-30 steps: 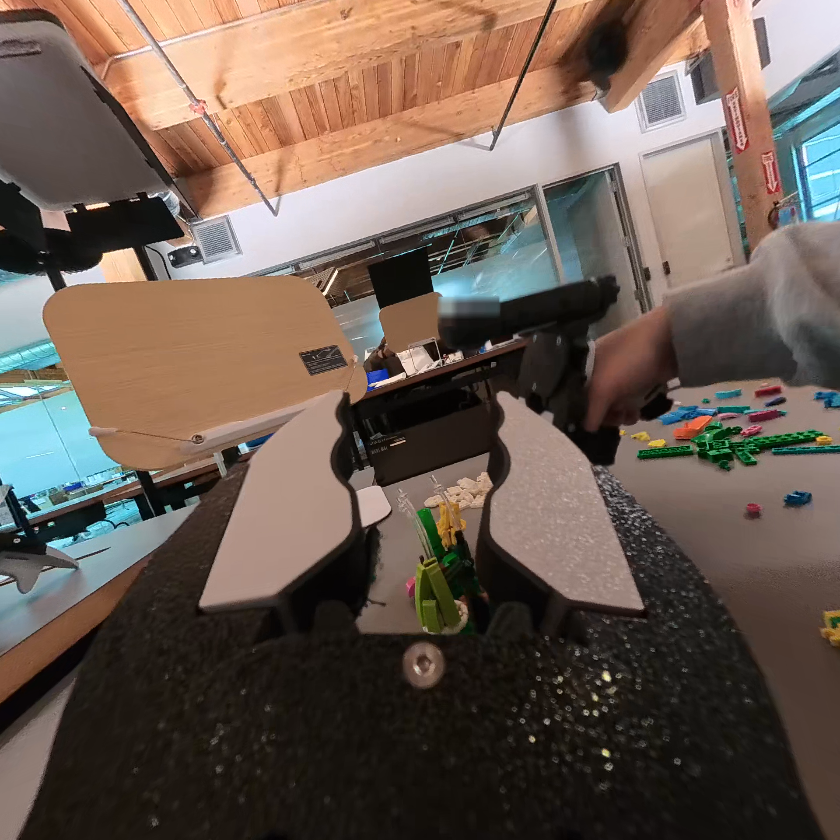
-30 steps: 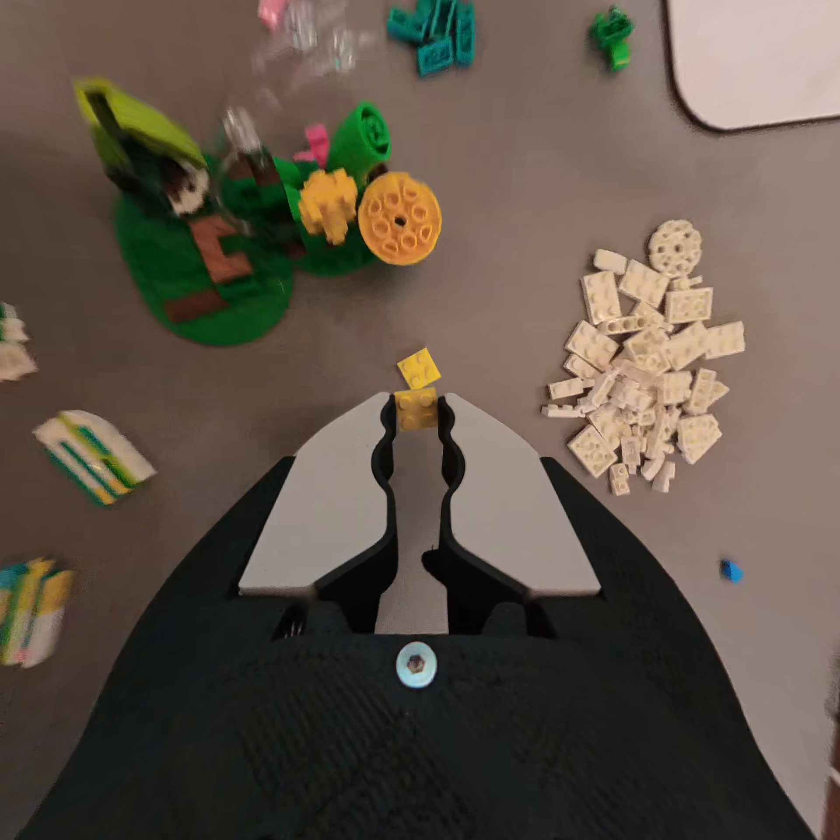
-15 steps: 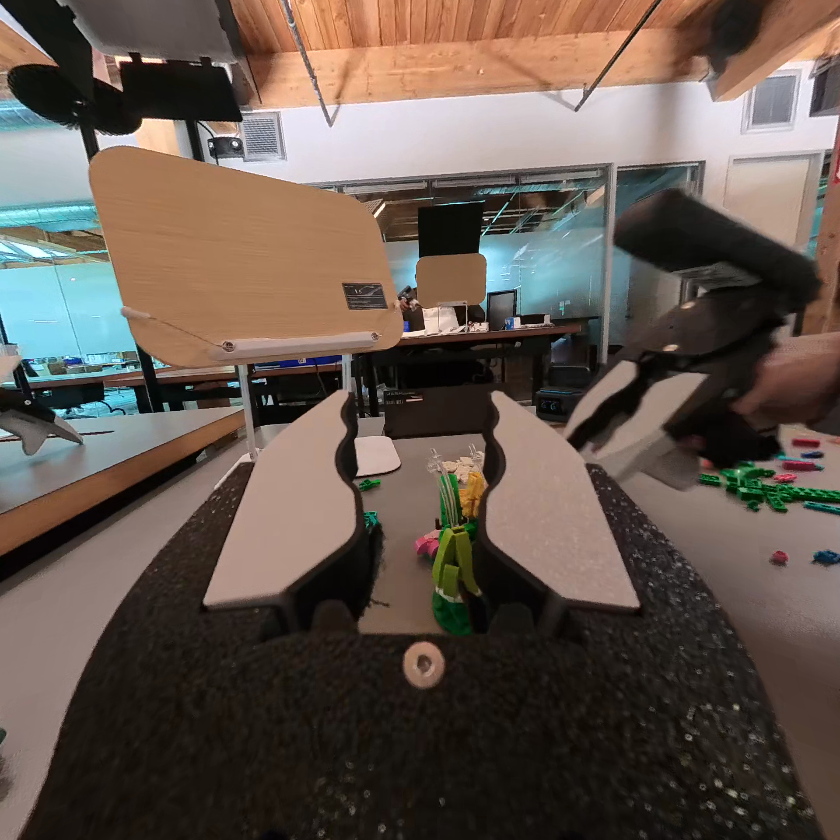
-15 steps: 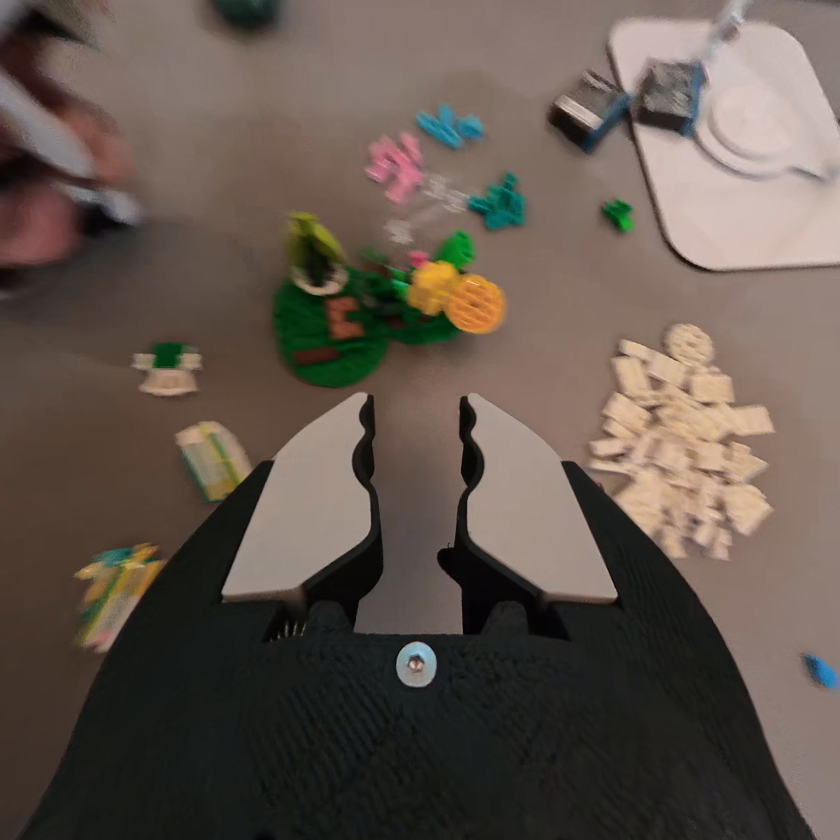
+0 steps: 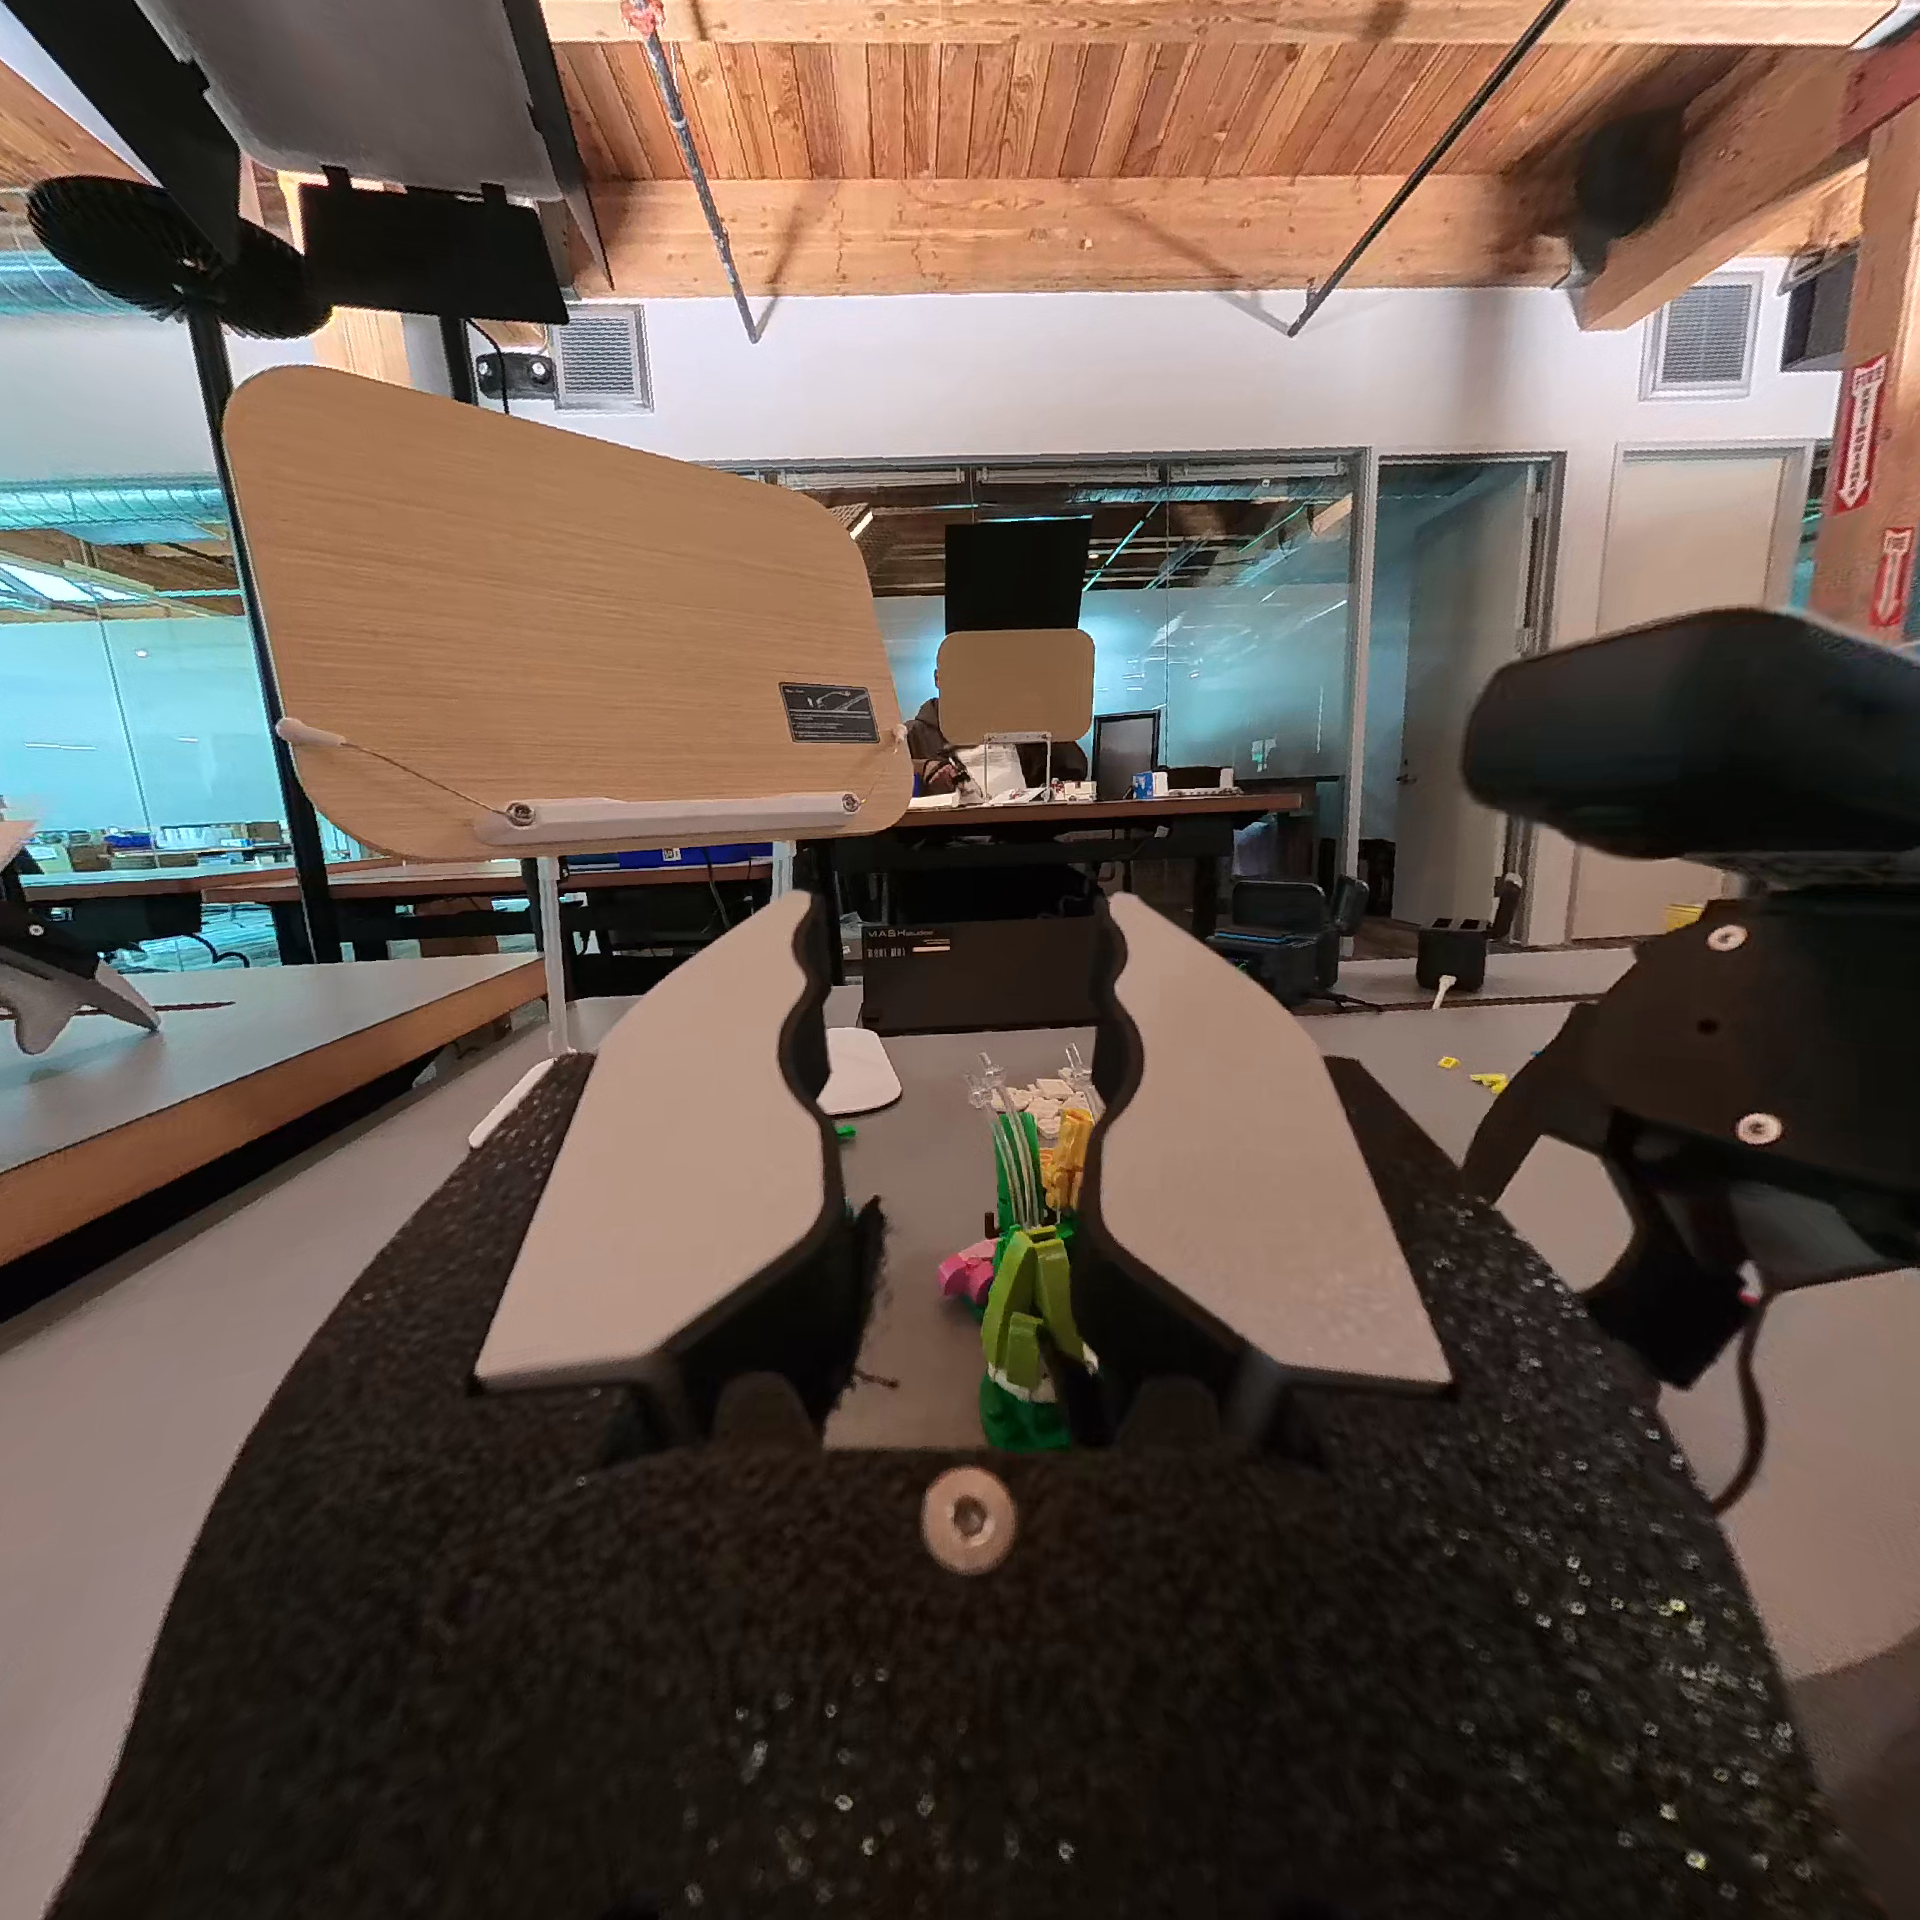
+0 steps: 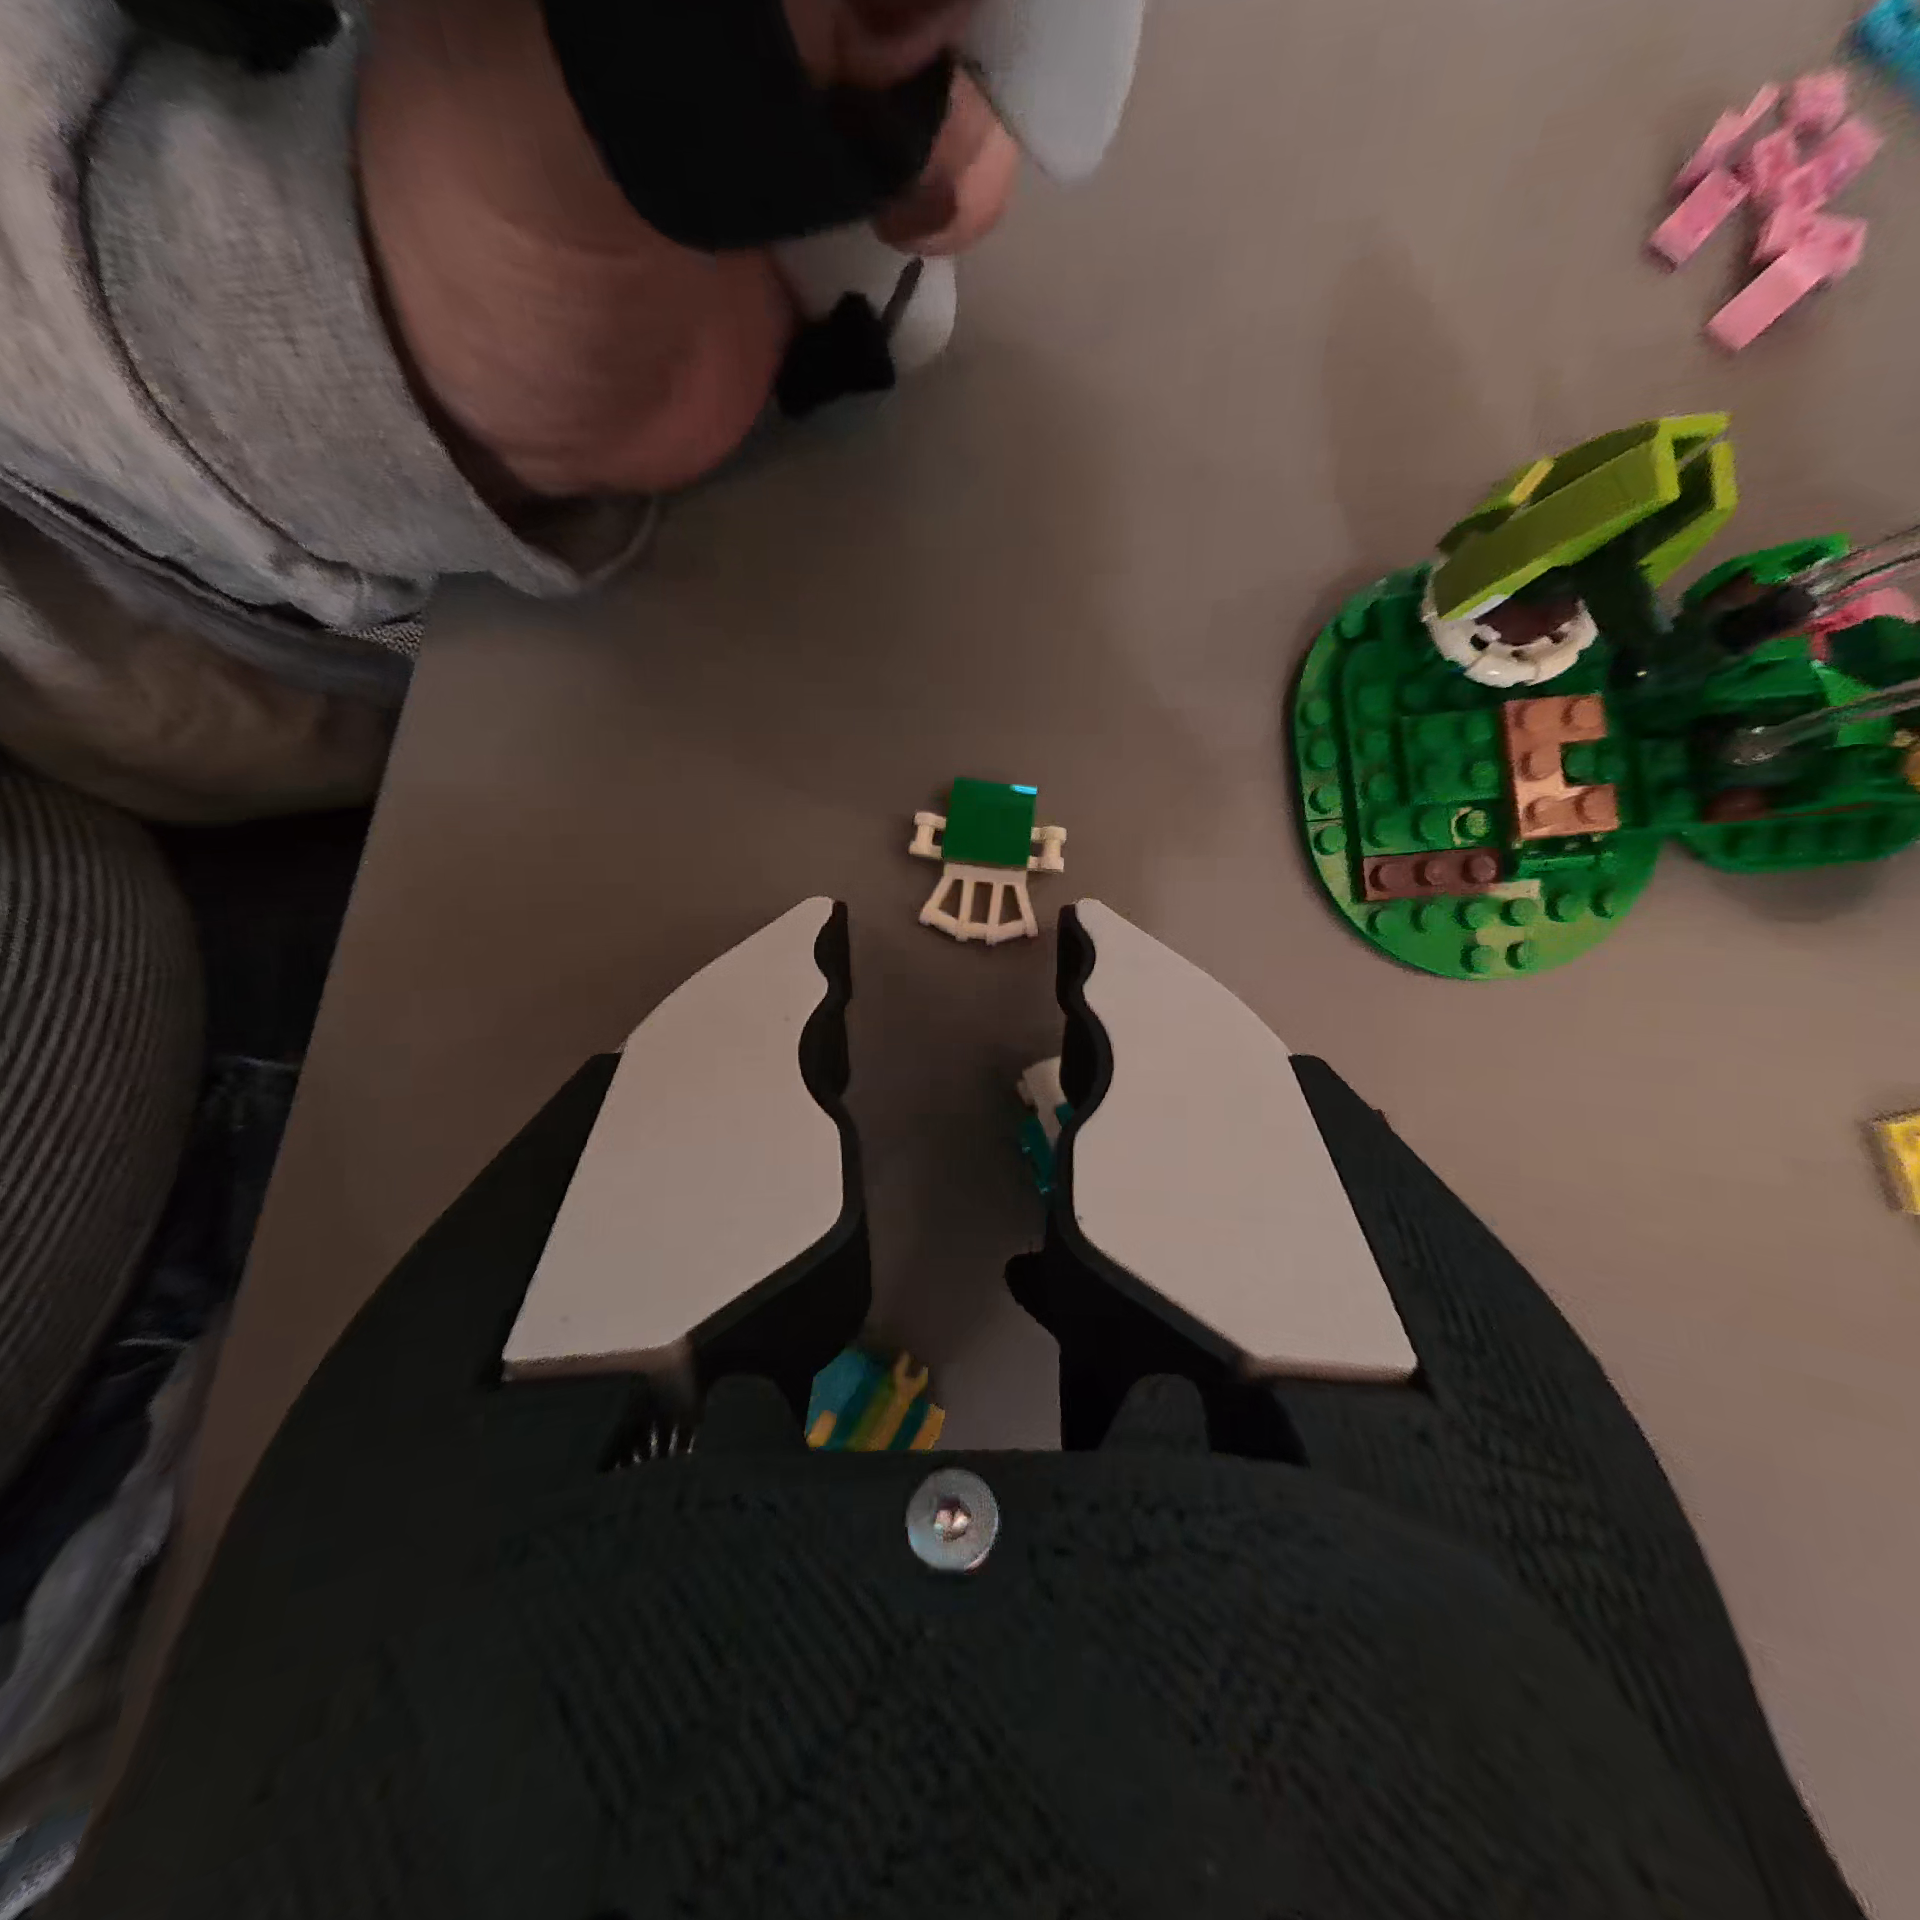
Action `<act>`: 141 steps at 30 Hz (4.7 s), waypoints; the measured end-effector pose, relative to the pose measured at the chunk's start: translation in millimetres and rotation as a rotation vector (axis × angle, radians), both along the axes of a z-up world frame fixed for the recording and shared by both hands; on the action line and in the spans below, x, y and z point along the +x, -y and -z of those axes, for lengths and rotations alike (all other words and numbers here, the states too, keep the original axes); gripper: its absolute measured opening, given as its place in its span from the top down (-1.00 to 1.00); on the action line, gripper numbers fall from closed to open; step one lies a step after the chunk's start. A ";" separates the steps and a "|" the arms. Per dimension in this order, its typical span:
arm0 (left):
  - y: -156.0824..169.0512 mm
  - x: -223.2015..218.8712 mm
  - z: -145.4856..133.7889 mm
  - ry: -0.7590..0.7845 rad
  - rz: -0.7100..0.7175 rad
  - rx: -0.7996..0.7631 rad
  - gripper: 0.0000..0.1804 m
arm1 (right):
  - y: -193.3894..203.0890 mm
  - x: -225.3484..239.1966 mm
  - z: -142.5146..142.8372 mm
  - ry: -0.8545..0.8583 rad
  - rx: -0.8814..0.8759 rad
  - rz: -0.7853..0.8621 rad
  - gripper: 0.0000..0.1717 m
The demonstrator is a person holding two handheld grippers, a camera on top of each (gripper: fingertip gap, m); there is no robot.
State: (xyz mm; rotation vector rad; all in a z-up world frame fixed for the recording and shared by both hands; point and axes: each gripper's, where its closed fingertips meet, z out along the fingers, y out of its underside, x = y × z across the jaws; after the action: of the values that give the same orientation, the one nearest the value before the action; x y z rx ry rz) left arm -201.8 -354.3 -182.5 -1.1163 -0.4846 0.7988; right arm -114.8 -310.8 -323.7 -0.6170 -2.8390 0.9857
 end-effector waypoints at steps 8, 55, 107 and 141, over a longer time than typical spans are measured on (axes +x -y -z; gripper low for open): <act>-2.1 5.6 -2.7 0.006 0.084 0.037 0.50 | 2.8 -8.9 1.8 -0.113 0.056 0.036 0.77; -64.5 131.2 11.8 0.209 1.362 0.004 0.92 | -18.5 37.3 -117.1 -0.259 -0.882 0.141 0.94; -88.1 88.3 31.9 0.050 0.791 -0.220 0.78 | -48.6 6.5 -87.0 -0.909 -0.281 0.196 0.97; -76.8 129.2 30.7 0.151 1.213 -0.180 0.93 | -36.1 39.6 -106.7 -0.489 -0.782 0.078 0.82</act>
State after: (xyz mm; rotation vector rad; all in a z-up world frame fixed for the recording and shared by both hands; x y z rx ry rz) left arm -72.6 -277.5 -213.2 -1.3744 0.1903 -0.3147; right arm -75.2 -274.7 -216.9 -0.4302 -1.9422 1.9192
